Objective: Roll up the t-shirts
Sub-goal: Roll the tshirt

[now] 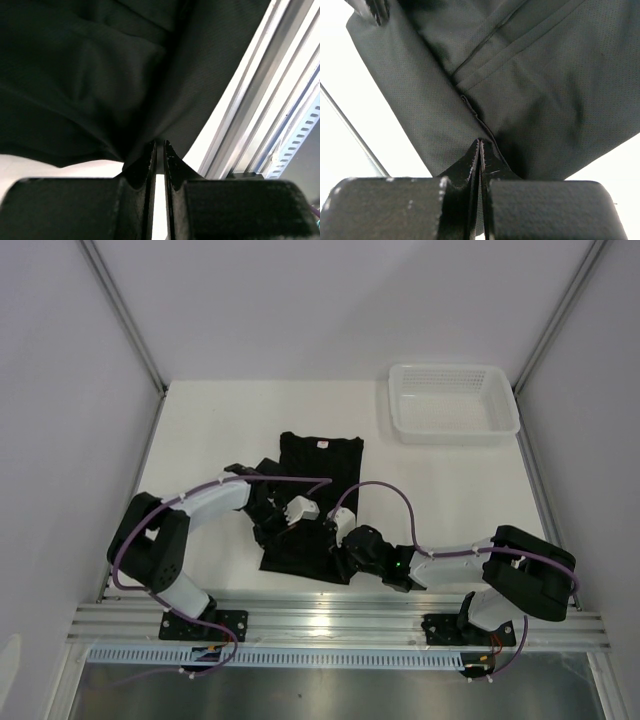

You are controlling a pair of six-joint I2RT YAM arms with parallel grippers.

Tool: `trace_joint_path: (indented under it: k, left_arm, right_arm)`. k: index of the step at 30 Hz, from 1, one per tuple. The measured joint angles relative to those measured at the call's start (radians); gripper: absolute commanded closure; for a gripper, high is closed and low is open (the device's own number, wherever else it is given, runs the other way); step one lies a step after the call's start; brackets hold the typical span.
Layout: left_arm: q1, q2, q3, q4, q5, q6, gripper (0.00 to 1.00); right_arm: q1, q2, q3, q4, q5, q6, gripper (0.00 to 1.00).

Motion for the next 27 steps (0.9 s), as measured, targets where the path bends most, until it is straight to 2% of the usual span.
trace_joint_path:
  k: [9, 16, 21, 27]
  left_arm:
    - [0.066, 0.058, 0.008, 0.023, -0.075, 0.002, 0.9]
    - [0.089, 0.045, 0.049, 0.003, -0.094, 0.009, 0.8]
    - [0.079, -0.09, 0.037, -0.021, -0.065, 0.063, 0.72]
    - [-0.037, -0.329, -0.195, 0.031, -0.079, 0.191, 0.63]
  right_arm:
    - [-0.002, 0.0, 0.002, -0.013, 0.001, -0.012, 0.99]
    - [-0.002, -0.001, 0.004, -0.021, 0.0, -0.015, 0.99]
    - [-0.005, -0.001, 0.009, -0.026, -0.001, -0.014, 0.99]
    - [-0.007, -0.001, 0.009, -0.026, -0.001, -0.008, 0.99]
